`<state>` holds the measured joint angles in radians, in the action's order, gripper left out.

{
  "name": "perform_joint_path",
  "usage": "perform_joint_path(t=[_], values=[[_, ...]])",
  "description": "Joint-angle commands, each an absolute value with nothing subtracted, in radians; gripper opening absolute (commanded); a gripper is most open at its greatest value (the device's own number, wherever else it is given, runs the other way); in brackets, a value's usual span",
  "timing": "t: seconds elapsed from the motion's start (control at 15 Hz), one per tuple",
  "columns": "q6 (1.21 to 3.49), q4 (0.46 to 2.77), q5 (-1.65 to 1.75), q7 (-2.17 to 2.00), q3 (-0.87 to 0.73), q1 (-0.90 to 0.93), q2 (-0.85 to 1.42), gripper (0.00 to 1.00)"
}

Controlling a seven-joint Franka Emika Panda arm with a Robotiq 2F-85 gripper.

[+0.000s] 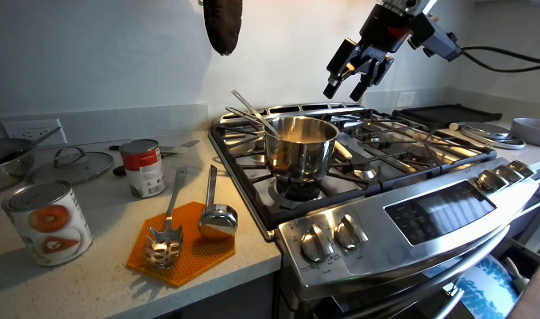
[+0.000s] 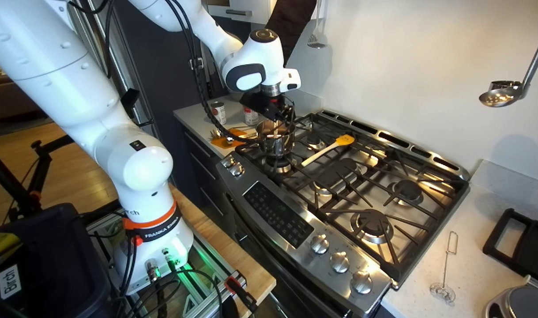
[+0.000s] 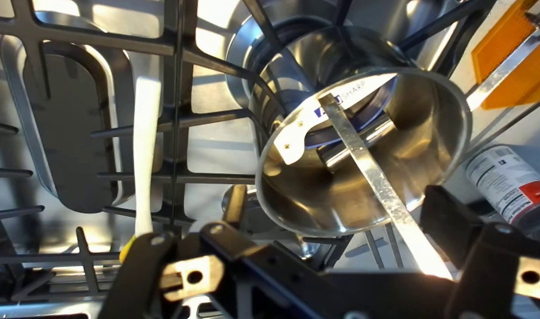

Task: Move the pot to the left and then put the orange spatula on the orange object on the counter

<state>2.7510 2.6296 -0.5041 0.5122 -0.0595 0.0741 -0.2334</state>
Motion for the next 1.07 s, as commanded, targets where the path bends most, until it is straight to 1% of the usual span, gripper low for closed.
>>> perform_joint_path(t=[0.0,0.13,0.33,0.87,0.93,1.0], values=[[2.878,2.579,-0.398,0.359,-0.073,0.038,-0.139,1.0],[2.935,2.502,-0.319,0.294,-0.063,-0.034,-0.036,1.0],[2.921,2.393,-0.281,0.243,-0.096,-0.063,0.075,1.0],[2.871,2.208,-0.267,0.241,-0.113,-0.033,0.296,1.0],[2.871,2.192,-0.226,0.202,-0.074,-0.072,0.315,1.0],[2.866,2.178,-0.208,0.179,-0.078,-0.066,0.335,1.0]])
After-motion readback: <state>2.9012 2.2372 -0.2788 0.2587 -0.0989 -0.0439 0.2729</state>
